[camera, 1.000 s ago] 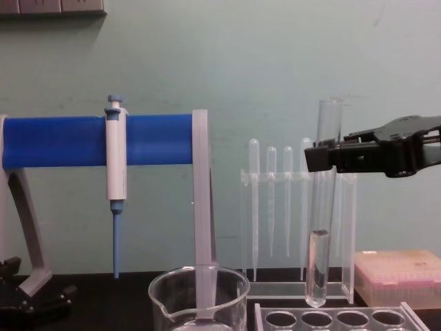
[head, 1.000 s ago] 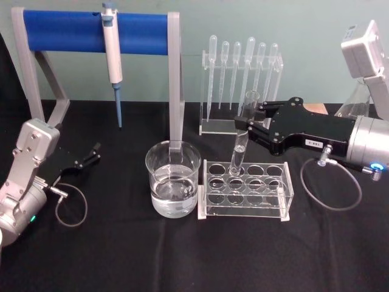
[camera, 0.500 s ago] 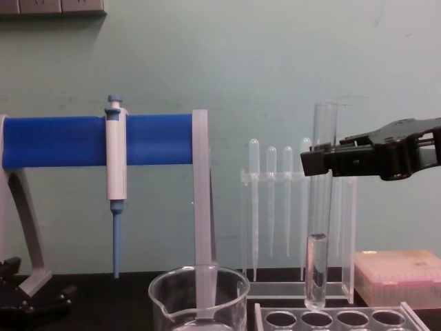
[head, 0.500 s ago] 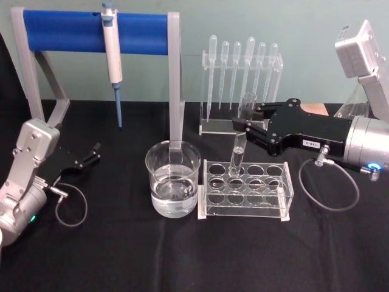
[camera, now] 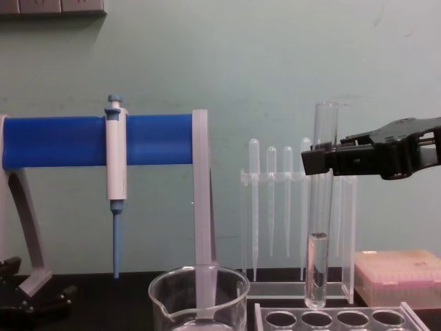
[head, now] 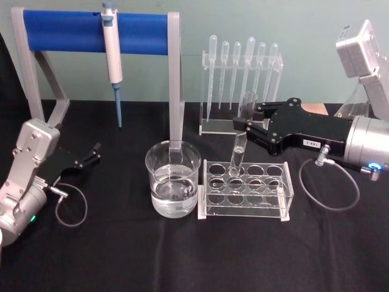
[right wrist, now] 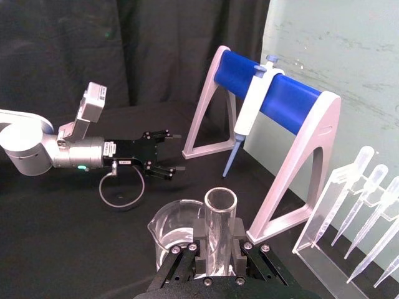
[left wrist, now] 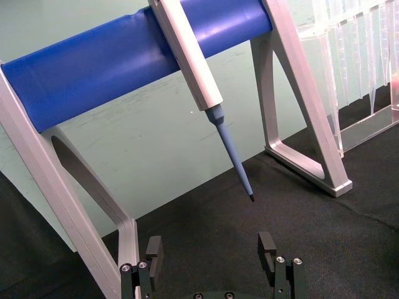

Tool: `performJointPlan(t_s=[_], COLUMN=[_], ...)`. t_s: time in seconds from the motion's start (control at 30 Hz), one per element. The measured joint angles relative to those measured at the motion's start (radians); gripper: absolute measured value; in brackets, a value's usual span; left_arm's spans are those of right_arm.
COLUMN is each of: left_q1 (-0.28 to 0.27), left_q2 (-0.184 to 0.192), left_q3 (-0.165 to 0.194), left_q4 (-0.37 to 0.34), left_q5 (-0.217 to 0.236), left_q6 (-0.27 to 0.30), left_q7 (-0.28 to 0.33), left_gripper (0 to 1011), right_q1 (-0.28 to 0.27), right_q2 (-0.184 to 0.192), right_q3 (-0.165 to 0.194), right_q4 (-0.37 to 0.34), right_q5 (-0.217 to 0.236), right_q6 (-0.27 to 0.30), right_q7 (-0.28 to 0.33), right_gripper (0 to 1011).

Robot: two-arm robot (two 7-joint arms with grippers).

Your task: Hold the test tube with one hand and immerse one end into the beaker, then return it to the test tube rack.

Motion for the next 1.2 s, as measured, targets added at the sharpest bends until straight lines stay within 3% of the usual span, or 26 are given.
performJointPlan(t_s=[1.2], left_q1=[0.000], left_q2=[0.000], left_q3=[0.000], left_q4=[0.000], left_q5=[0.000], left_q6=[0.000], left_q7=[0.000], left_gripper=[1000], right_q1=[-0.001], right_q2=[0.000], right_q3=[0.001], right_q4=[0.001], right_q5=[-0.001], right_q6=[-0.002], right_q7=[0.001], right_gripper=[239])
